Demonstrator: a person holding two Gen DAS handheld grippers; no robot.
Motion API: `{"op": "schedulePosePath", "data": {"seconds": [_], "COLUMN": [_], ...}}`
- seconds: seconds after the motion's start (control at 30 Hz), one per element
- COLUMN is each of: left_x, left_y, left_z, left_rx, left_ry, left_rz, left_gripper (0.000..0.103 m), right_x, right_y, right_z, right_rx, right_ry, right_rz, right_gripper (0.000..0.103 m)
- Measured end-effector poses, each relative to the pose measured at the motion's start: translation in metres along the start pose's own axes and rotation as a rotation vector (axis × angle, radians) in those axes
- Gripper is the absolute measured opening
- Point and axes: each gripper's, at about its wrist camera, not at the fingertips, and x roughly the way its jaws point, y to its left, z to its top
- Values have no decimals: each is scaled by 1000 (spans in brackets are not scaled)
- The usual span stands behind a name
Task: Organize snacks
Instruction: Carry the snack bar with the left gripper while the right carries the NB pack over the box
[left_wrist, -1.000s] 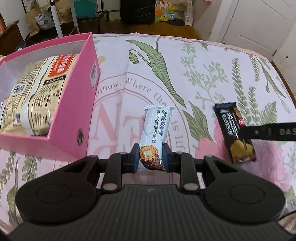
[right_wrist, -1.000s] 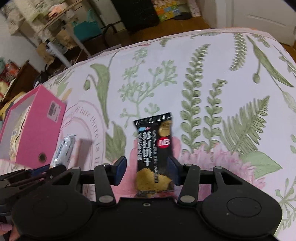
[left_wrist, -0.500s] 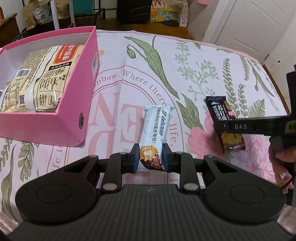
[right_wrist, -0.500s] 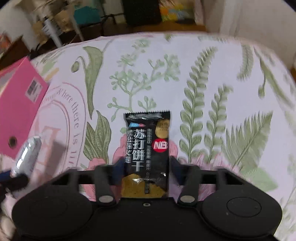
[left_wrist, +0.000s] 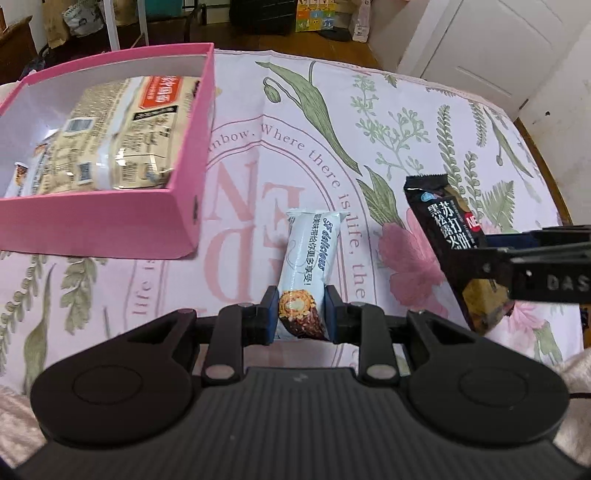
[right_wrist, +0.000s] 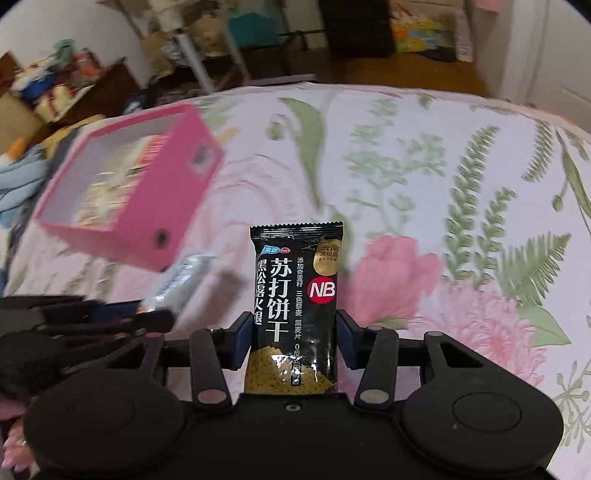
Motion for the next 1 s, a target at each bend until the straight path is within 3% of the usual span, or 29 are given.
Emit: {"op": "schedulePosePath", "data": {"seconds": [0.17, 0.63, 0.77, 1.0], "left_x": [-34, -125, -134, -124], "left_y": [14, 84, 121, 191], "left_z": [-4, -5, 6, 30], "left_rx": [10, -21, -81, -200], "left_ry": [-27, -177, -222, -297], "left_rz": [5, 70, 109, 214], "left_gripper": [24, 24, 24, 24], "right_x": [-21, -51, -35, 31], "right_y": [34, 132, 156, 187], "right_z": [-2, 18, 39, 82], "right_rx": [-53, -235, -237, -162], "right_ry": [14, -46, -83, -110], "right_rz": [86, 193, 263, 325], "right_gripper": [53, 53, 53, 53]}}
